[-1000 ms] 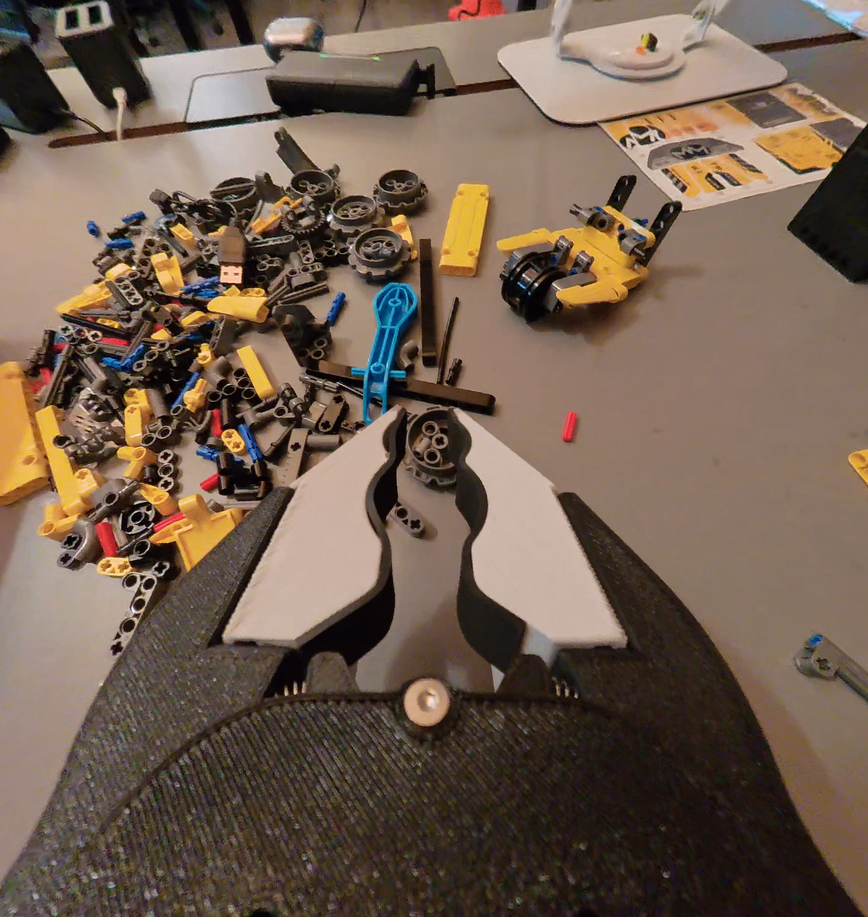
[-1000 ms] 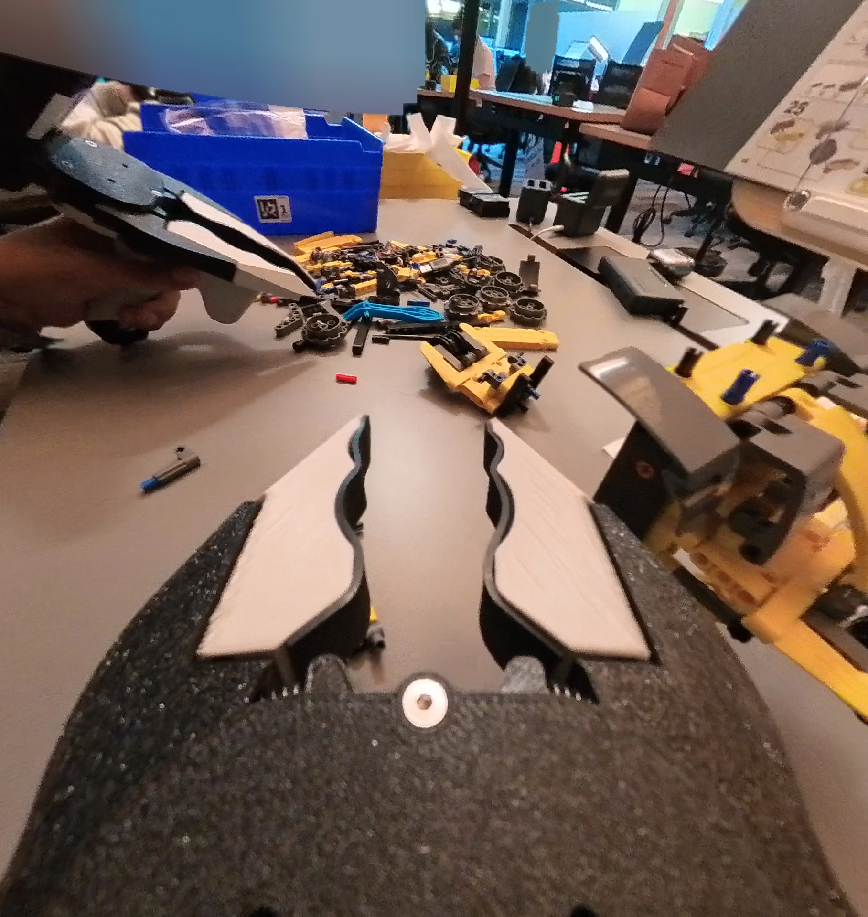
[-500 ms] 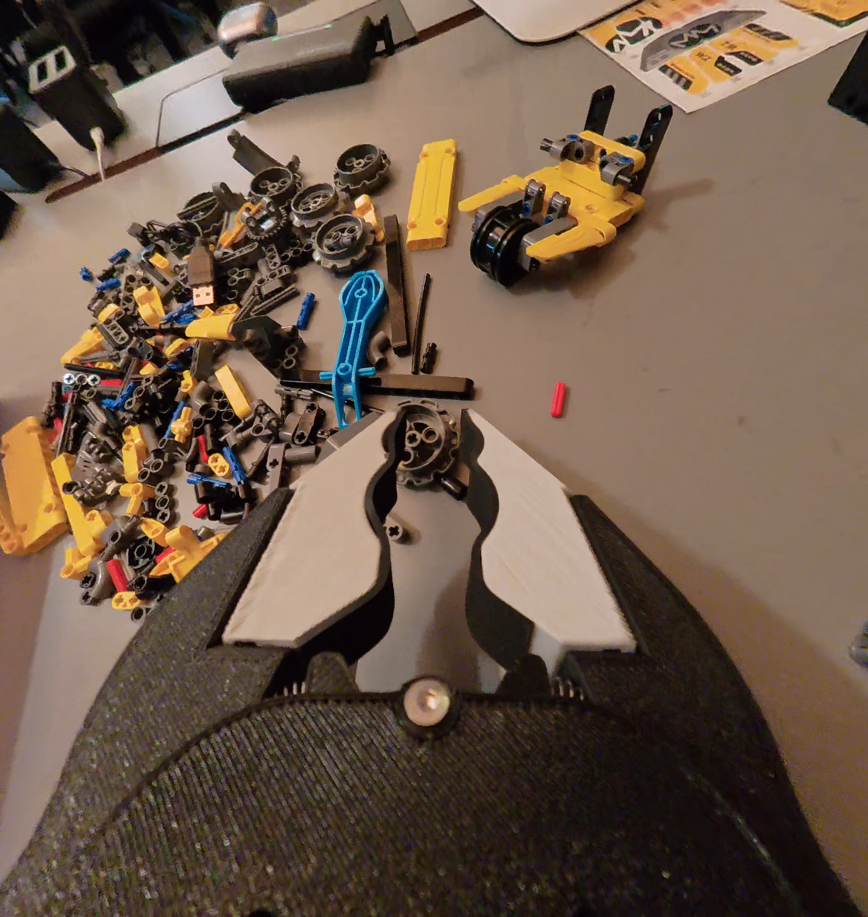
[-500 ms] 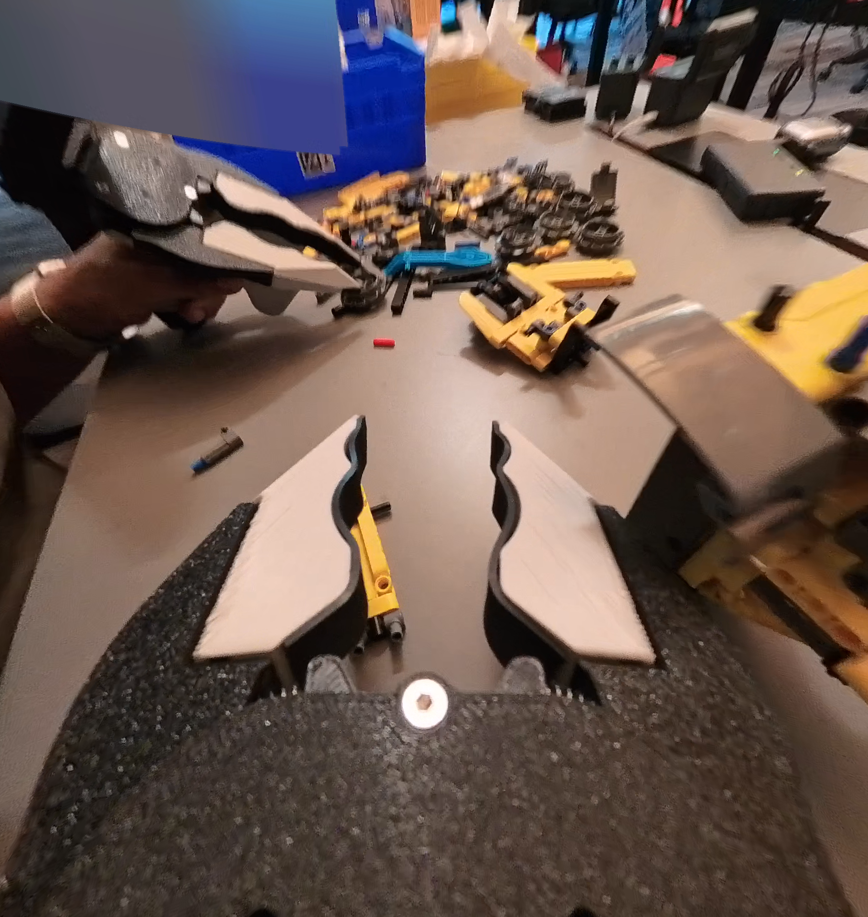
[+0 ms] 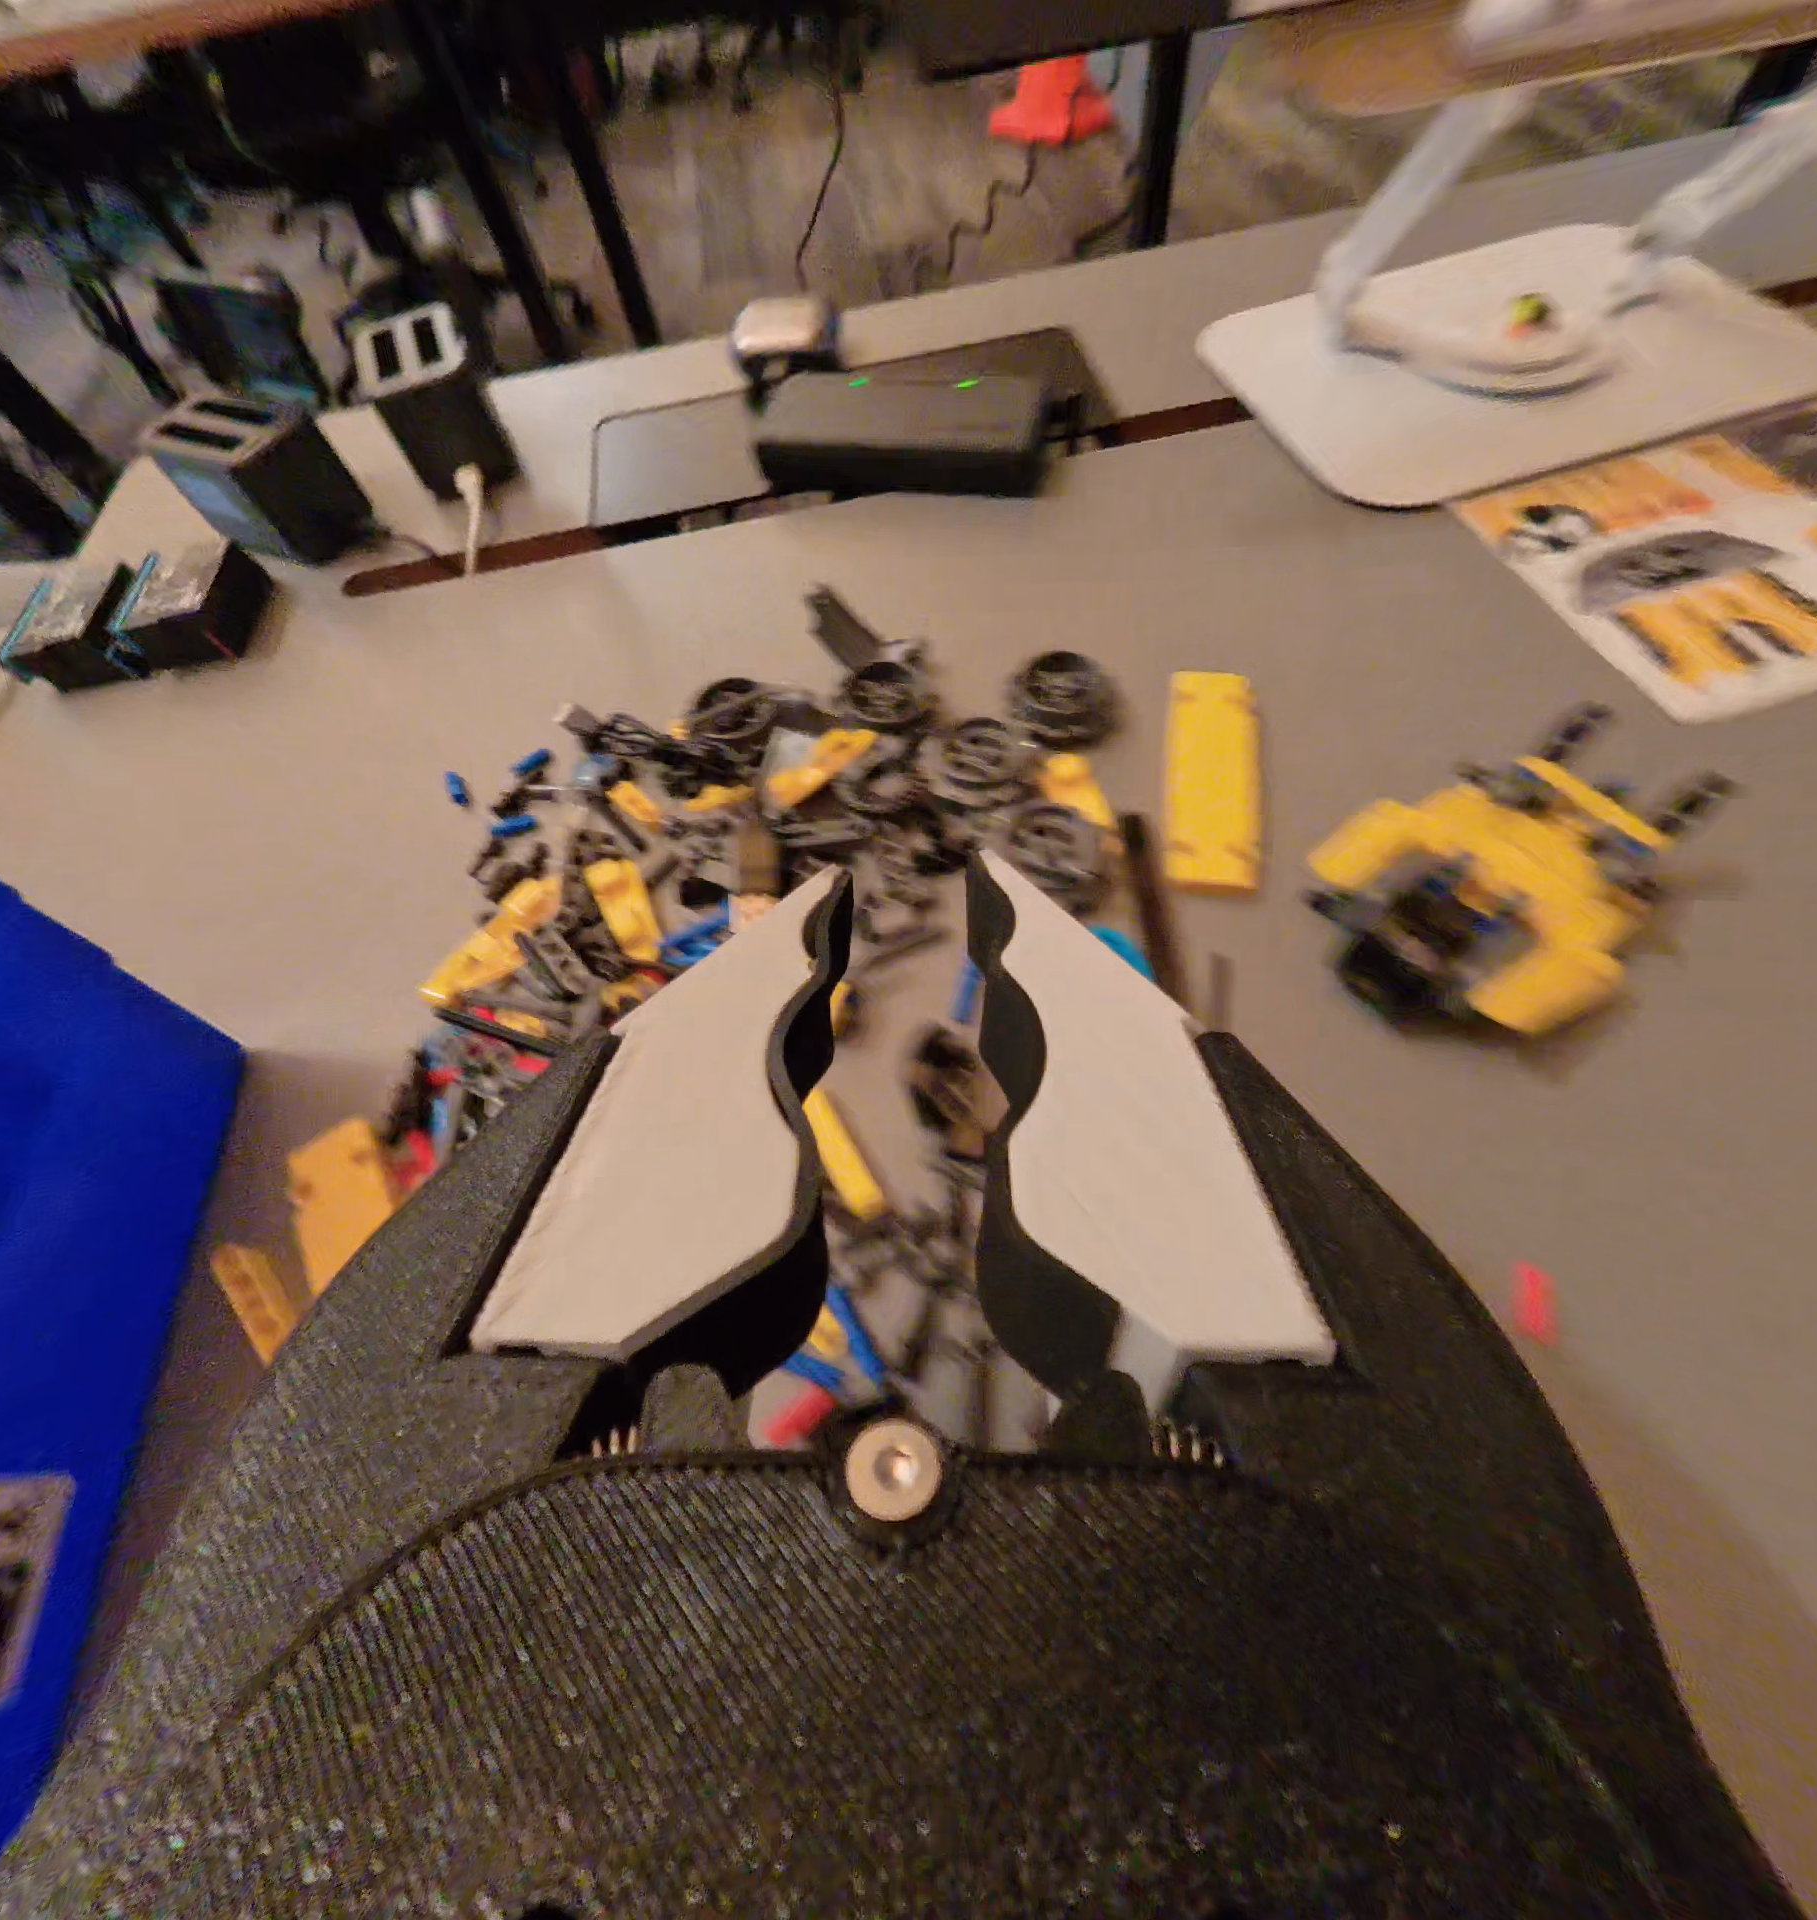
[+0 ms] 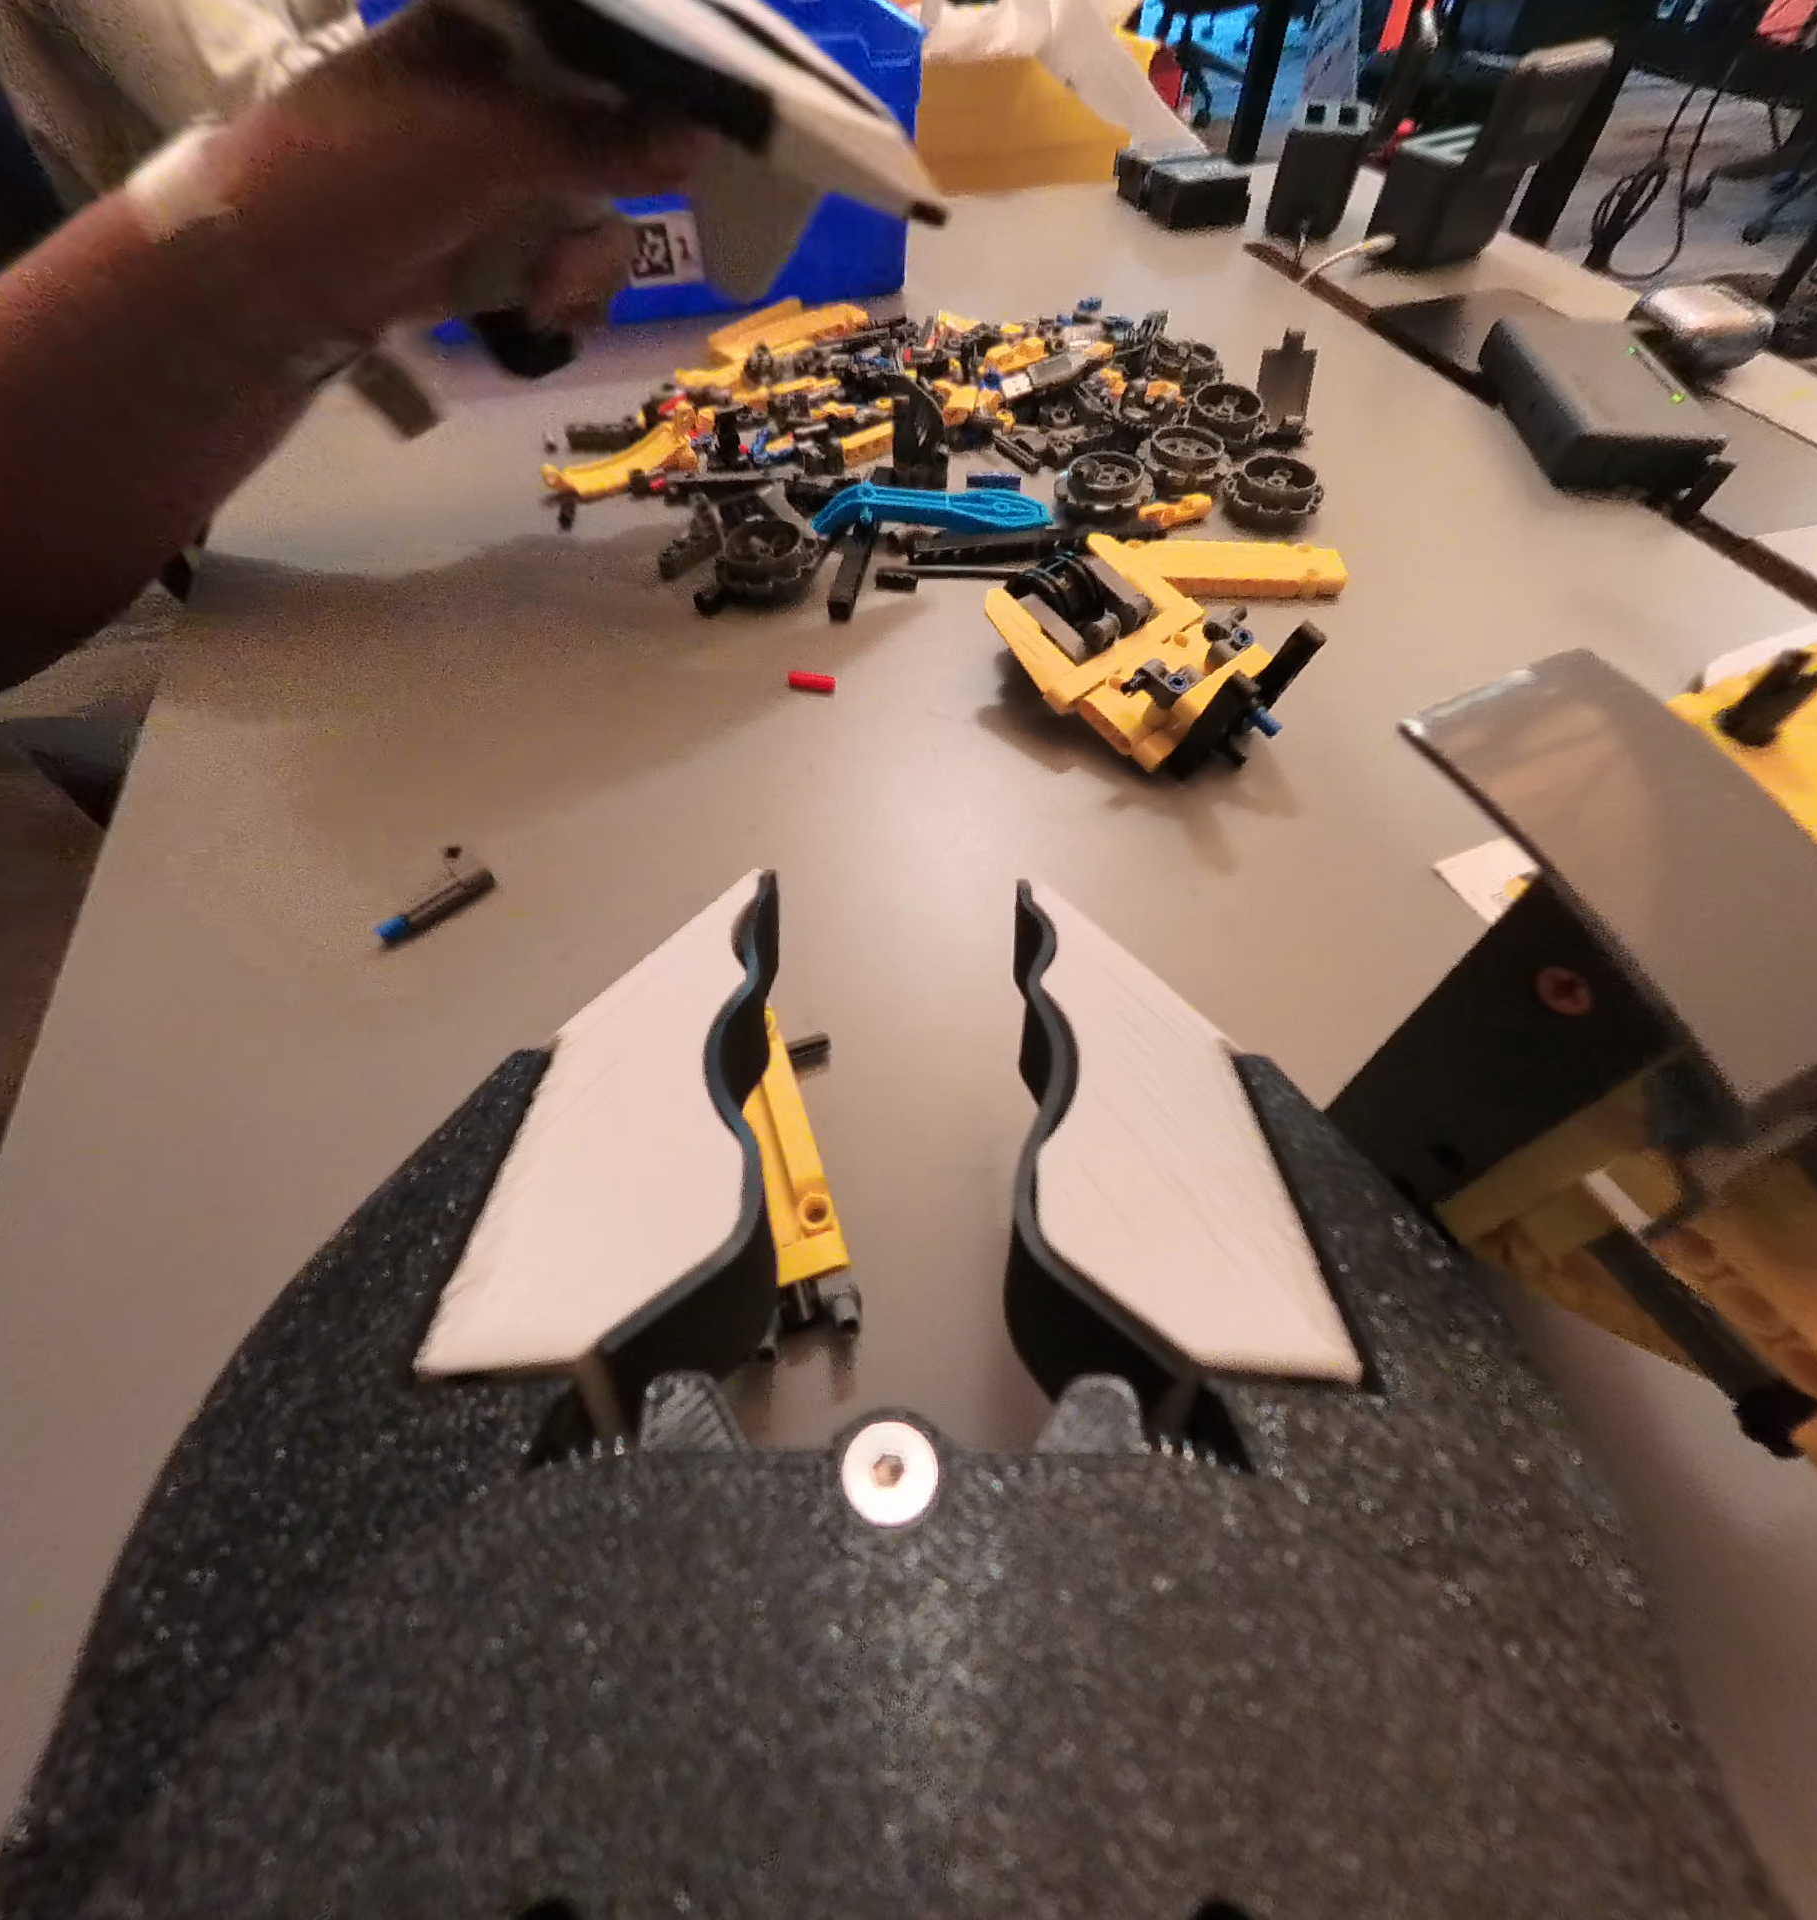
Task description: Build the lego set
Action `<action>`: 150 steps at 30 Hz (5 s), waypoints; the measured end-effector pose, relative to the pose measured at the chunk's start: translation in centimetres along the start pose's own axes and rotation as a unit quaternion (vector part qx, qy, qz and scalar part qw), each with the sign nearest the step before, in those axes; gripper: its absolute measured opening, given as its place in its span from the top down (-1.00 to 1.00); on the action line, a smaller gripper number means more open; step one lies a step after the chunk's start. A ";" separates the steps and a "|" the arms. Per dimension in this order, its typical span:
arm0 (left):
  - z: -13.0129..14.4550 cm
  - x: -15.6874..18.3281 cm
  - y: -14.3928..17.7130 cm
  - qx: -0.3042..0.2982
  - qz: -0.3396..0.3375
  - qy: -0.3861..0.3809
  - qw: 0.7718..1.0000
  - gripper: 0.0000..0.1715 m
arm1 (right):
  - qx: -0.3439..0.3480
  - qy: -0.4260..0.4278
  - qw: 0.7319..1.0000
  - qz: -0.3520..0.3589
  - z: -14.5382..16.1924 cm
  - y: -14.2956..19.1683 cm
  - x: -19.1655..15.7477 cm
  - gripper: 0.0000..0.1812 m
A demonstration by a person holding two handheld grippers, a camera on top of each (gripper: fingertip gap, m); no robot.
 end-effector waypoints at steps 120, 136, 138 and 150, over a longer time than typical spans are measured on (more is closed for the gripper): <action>0.3 15.1 4.0 -0.037 0.215 -0.022 0.976 1.00 | -0.007 -0.090 0.996 0.008 0.8 1.9 1.3 0.45; 5.7 27.1 7.3 -0.140 0.245 -0.058 0.958 1.00 | 0.014 -0.057 0.998 0.026 -0.3 3.0 0.8 0.45; 5.7 27.6 7.5 -0.143 0.255 -0.059 0.954 0.93 | 0.017 -0.053 0.998 0.027 -0.5 3.1 0.7 0.45; 4.5 25.4 8.4 -0.060 0.335 -0.235 0.910 0.58 | 0.024 -0.027 0.999 0.028 -1.1 3.5 -0.2 0.45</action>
Point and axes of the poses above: each gripper's, where its closed fingertips meet, y back along the fingers, z out of its underside, x = y × z across the jaws, the point moved 1 cm from there along y, back along the fingers, and after that the axes turned 10 degrees about -y, right-handed, at the moved point
